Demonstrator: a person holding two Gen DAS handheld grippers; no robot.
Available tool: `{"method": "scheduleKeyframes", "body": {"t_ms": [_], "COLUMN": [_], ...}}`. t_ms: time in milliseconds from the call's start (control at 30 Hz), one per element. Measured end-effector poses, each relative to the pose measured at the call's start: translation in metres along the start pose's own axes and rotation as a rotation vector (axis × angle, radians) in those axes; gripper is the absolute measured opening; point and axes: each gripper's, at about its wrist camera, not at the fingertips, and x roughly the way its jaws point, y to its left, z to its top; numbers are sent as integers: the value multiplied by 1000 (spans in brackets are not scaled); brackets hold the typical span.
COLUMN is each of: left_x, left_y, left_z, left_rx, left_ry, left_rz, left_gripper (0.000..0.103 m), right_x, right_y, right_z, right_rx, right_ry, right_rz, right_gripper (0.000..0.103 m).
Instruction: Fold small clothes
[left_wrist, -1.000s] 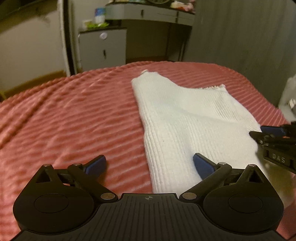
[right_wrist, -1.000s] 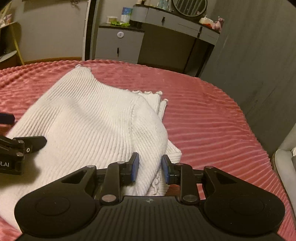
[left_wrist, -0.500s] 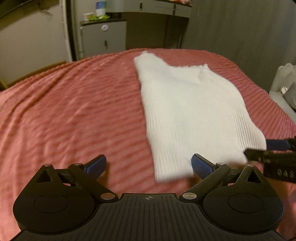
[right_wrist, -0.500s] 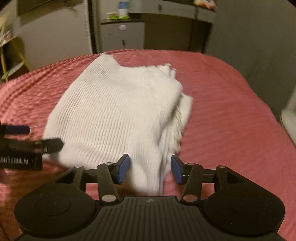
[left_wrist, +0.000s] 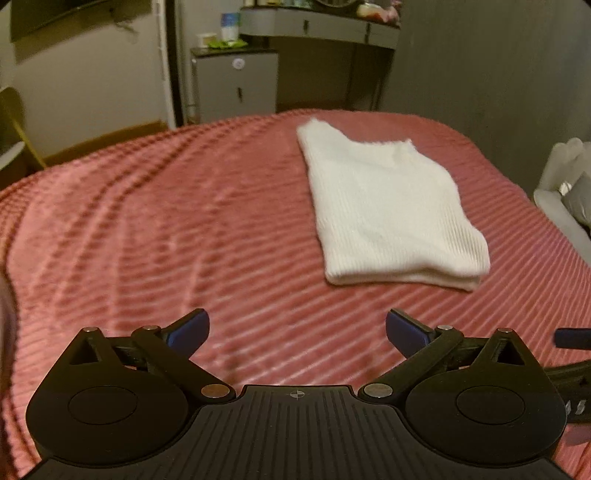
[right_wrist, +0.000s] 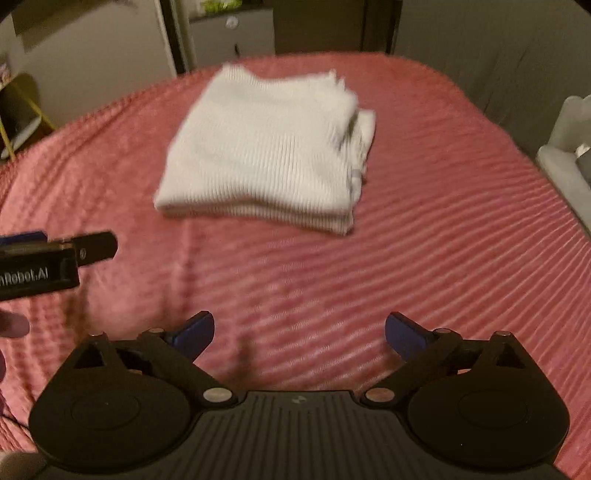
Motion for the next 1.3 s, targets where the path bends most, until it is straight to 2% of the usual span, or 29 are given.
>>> {"method": "scheduleKeyframes", "body": {"t_ms": [67,167,233,367,533,1300], "left_x": [-7,-11,-15,-19,-20,-12], "left_y": [3,8,8,5,9,9], "left_z": [3,7,8,10,12,10], "left_rx": [-14,-41,-34,13,-8,-11], "left_ry": [8,36,44,31,24,31], "left_rz": [15,25,31,100,48,77], "left_gripper": [103,103,103,103,103,103], "right_x": [-9,-14,-17,-22,-29,-34], "right_y": [4,7,7,18,20,23], "right_z": [7,19,24,32,36,39], "right_rx": [28,56,69,15,14,-20], "right_ry": [-1,33,25,6,-9,-69], "right_rz": [-30,-19,-17,-63,-64,-74], "right_gripper": [99,99,99,99,99,99]}}
